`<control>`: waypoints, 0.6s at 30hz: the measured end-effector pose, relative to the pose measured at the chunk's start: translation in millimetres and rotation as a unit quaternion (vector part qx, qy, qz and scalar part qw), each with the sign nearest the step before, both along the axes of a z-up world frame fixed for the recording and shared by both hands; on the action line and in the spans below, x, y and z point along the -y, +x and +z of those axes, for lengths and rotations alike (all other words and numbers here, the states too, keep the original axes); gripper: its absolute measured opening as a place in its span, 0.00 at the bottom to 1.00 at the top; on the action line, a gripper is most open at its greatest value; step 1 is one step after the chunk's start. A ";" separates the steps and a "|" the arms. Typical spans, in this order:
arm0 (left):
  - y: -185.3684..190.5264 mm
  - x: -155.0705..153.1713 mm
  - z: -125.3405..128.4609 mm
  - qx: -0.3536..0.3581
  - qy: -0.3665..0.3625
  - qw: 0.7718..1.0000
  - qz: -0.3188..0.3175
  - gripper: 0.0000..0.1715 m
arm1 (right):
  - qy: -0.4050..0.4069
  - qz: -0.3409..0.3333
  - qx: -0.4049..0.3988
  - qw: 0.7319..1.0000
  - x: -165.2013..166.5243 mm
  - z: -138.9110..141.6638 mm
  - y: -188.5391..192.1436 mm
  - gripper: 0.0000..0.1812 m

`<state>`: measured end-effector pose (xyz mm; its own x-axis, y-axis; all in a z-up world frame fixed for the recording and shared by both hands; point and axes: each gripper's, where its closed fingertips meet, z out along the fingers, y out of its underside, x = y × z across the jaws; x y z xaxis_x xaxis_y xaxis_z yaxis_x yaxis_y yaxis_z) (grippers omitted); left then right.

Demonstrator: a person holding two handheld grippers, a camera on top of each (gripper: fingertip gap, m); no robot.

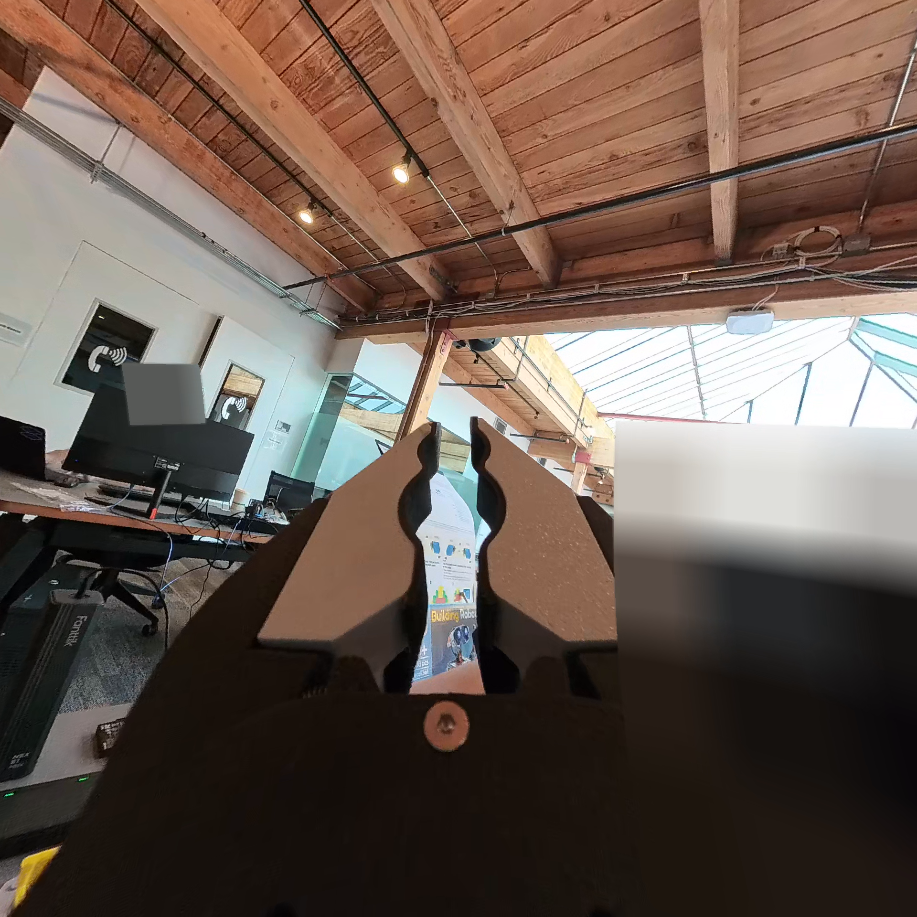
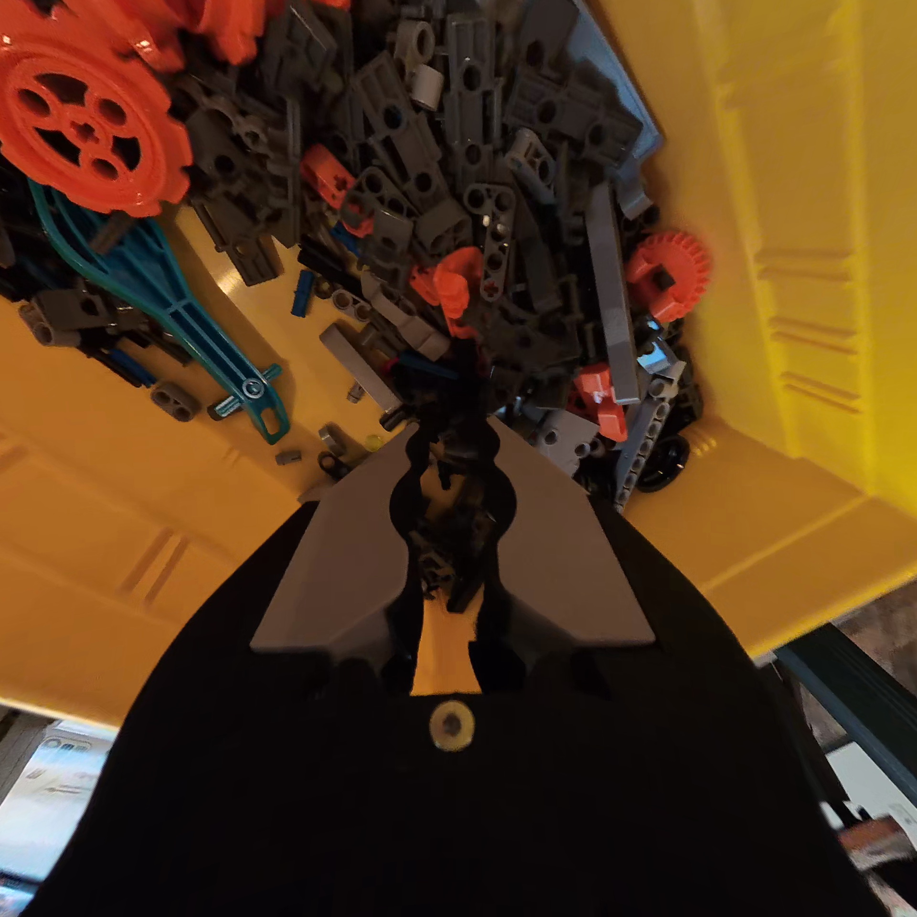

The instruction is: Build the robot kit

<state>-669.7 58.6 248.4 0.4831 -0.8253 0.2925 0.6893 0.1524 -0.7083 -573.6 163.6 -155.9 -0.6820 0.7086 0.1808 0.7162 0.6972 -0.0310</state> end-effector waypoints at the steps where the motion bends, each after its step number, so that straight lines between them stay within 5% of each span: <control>1: 0.4 0.1 0.0 0.000 0.000 1.000 0.000 0.06 | 0.009 0.001 -0.006 1.000 -2.5 3.9 -1.9 0.10; 7: 1.9 -0.9 -0.2 -0.002 0.000 1.000 -0.001 0.05 | -0.071 0.014 -0.011 0.997 26.7 9.7 -7.7 0.09; 18: 4.2 -1.0 0.0 -0.003 0.001 1.000 -0.006 0.05 | -0.108 -0.060 0.036 0.992 23.6 -14.3 -7.4 0.16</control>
